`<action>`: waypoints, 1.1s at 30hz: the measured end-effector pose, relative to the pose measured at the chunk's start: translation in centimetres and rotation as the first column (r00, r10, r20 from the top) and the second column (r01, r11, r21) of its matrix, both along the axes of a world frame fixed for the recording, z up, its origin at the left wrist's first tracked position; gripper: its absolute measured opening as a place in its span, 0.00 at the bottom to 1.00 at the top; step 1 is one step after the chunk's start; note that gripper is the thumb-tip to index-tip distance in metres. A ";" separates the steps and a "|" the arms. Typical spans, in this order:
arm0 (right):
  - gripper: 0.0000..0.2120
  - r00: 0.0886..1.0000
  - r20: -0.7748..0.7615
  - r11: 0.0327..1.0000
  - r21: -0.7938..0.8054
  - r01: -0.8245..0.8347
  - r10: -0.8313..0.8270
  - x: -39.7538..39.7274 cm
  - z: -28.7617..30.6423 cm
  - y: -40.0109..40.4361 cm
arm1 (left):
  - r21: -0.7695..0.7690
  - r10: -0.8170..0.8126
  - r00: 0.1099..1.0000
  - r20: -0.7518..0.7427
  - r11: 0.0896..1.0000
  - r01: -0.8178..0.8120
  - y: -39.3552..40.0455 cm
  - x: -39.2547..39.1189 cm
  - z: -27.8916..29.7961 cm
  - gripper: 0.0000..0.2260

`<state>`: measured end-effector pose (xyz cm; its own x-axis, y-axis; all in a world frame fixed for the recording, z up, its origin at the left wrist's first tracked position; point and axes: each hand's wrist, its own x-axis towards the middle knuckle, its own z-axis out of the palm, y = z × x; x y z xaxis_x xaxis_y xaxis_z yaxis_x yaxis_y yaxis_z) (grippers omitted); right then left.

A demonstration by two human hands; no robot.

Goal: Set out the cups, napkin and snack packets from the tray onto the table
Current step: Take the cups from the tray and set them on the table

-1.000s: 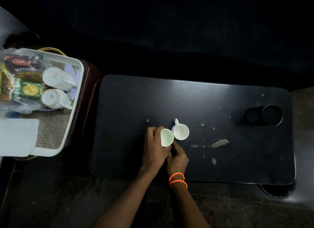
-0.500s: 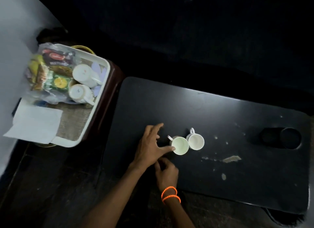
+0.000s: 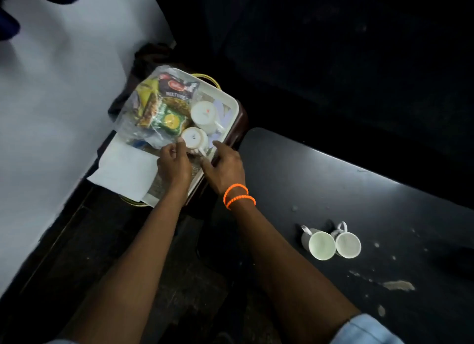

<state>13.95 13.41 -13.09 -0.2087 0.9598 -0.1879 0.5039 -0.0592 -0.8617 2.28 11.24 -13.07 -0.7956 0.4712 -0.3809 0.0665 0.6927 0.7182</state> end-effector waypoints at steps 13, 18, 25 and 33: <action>0.08 0.899 -0.323 0.874 -0.470 0.120 -0.297 -0.5 0.1 -0.1 | 0.148 0.106 0.646 0.756 0.933 -0.327 0.4 -1.6 2.1 0.17; 0.12 0.812 -0.404 0.786 -0.609 0.105 -0.422 4.0 -0.2 0.1 | 0.324 -0.070 0.674 0.735 0.910 -0.258 -1.5 1.8 1.8 0.15; 0.11 0.866 -0.301 0.736 -0.668 0.108 -0.399 14.2 -0.9 1.0 | 0.317 -0.355 0.626 0.694 0.932 0.177 -2.2 9.7 -1.9 0.30; 0.13 0.958 -0.074 0.768 -0.617 0.174 -0.277 24.6 -3.0 0.9 | 0.324 -0.580 0.619 0.530 0.813 0.484 -2.5 19.8 -5.3 0.33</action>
